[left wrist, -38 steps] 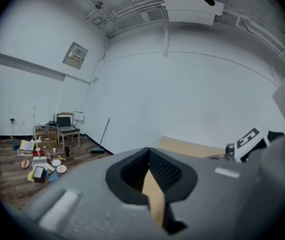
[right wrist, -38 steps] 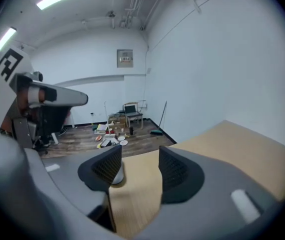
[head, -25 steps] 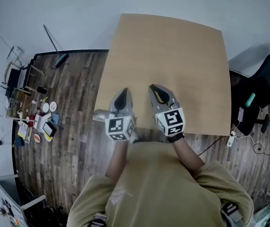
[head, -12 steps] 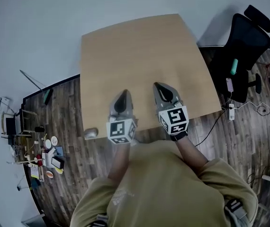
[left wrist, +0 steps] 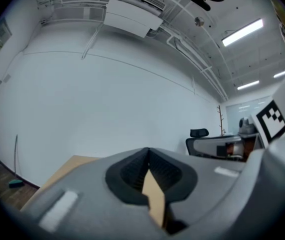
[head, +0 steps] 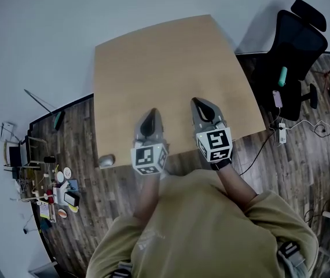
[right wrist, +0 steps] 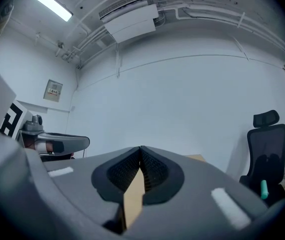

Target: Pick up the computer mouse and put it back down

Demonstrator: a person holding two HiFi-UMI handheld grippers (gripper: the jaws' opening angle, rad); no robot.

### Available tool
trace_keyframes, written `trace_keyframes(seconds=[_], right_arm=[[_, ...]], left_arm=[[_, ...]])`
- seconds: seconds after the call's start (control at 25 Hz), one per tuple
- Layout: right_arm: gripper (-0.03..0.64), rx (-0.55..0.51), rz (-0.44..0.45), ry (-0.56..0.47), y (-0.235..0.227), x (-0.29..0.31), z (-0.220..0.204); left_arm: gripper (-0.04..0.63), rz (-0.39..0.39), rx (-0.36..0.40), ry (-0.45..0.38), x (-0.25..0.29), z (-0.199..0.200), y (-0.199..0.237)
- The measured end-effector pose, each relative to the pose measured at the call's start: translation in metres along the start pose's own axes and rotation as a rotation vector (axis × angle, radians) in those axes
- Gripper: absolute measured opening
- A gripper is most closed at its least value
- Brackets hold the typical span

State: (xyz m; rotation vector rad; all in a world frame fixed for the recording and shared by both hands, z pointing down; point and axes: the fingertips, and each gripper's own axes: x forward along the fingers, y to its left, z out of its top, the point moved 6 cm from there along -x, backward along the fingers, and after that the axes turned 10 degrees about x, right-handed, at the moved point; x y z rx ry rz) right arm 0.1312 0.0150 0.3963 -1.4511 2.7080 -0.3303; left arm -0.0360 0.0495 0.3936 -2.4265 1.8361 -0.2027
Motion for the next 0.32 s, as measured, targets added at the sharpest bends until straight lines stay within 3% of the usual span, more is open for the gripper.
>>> trace_keyframes(seconds=[0.32], right_arm=[[0.008,0.016,0.027,0.03,-0.02,-0.018,-0.015]], left_arm=[[0.0,0.002,0.017,0.033,-0.005,-0.008,-0.035]])
